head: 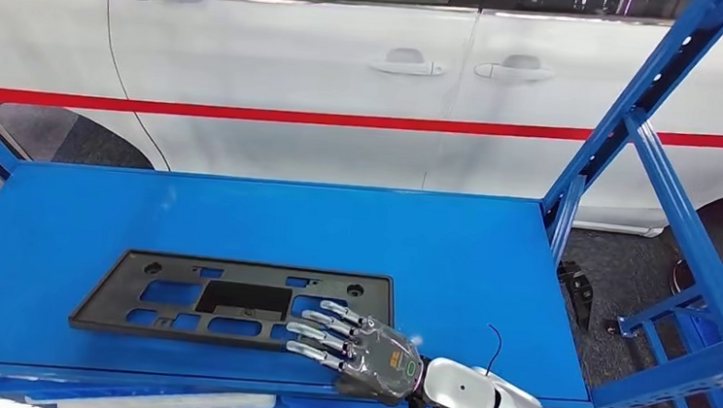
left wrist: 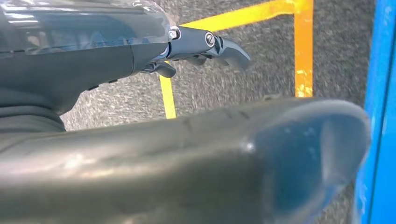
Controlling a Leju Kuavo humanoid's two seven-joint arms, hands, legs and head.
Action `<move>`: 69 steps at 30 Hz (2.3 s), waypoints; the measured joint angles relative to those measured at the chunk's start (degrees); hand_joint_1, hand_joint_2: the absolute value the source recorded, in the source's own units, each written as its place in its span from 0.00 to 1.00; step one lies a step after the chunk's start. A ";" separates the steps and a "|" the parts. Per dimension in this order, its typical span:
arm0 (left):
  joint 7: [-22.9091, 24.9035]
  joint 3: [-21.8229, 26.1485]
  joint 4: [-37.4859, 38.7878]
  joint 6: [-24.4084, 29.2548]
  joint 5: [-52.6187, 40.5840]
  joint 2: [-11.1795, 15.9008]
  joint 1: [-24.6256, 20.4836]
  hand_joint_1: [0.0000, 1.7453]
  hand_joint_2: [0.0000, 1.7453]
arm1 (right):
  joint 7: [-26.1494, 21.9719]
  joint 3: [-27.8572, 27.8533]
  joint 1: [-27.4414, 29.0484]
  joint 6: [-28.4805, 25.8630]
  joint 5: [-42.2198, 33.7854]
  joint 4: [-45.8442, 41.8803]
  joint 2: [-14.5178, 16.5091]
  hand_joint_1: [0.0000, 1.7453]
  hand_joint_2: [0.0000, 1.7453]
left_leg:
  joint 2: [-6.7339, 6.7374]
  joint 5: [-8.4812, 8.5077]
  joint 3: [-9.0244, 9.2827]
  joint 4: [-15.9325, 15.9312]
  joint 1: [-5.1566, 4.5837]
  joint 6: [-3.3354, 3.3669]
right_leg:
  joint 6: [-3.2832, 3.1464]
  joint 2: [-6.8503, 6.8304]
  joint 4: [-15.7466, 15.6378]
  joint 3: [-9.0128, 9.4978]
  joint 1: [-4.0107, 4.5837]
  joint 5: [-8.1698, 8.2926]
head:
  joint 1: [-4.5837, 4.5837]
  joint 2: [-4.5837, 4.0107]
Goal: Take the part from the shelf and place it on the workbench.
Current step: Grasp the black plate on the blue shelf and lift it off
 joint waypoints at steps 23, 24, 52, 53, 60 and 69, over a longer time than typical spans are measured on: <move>-0.89 0.55 0.00 1.03 -0.46 0.06 0.46 0.00 0.00 | -0.80 0.45 -1.17 0.38 -3.25 -0.55 -0.70 0.00 1.00 | 0.38 -0.38 -0.62 0.51 -0.20 -0.78 | -0.02 -0.60 -2.41 1.10 0.41 -0.23 | 0.00 0.00; -0.89 0.55 0.00 1.04 -0.46 0.06 0.46 0.00 0.00 | -0.81 0.45 -1.17 0.38 -3.26 -0.56 -0.70 0.00 1.00 | 0.38 -0.36 -0.61 0.48 -0.19 -0.76 | 0.00 -0.60 -2.41 1.10 0.41 -0.24 | 0.00 0.00; 0.32 2.87 0.00 2.57 -1.24 -0.07 -0.64 0.00 0.00 | 4.26 5.99 -2.94 -3.46 9.11 0.67 -1.16 0.00 1.00 | 0.16 0.03 -0.58 -0.01 -0.14 -1.05 | -0.41 -0.99 -2.49 1.23 0.54 -0.27 | -0.01 0.00; 0.31 2.90 0.00 2.56 -1.30 -0.15 -0.67 0.00 0.00 | 4.58 6.19 -3.03 -3.71 9.63 0.95 -1.12 0.00 1.00 | 0.13 0.20 -0.43 -0.24 -0.04 -0.66 | -0.14 -0.91 -2.37 1.19 0.48 -0.49 | 0.00 0.00; 0.04 2.93 0.00 1.79 -2.22 -0.32 -1.12 0.00 0.00 | 7.28 7.16 -3.33 -5.05 13.03 4.75 -0.52 0.00 1.00 | -0.23 0.75 -0.06 -0.80 0.38 0.24 | 1.04 0.42 14.28 -6.06 -0.76 -7.52 | 0.02 0.00; -0.13 2.91 0.00 1.34 -3.51 -0.45 -1.20 0.00 0.00 | 7.63 5.97 -4.37 -5.13 13.36 6.75 2.75 0.00 1.00 | 0.04 -0.21 -0.45 0.37 0.24 -2.31 | -0.75 -0.91 -2.79 1.53 -0.36 -0.19 | -0.01 0.00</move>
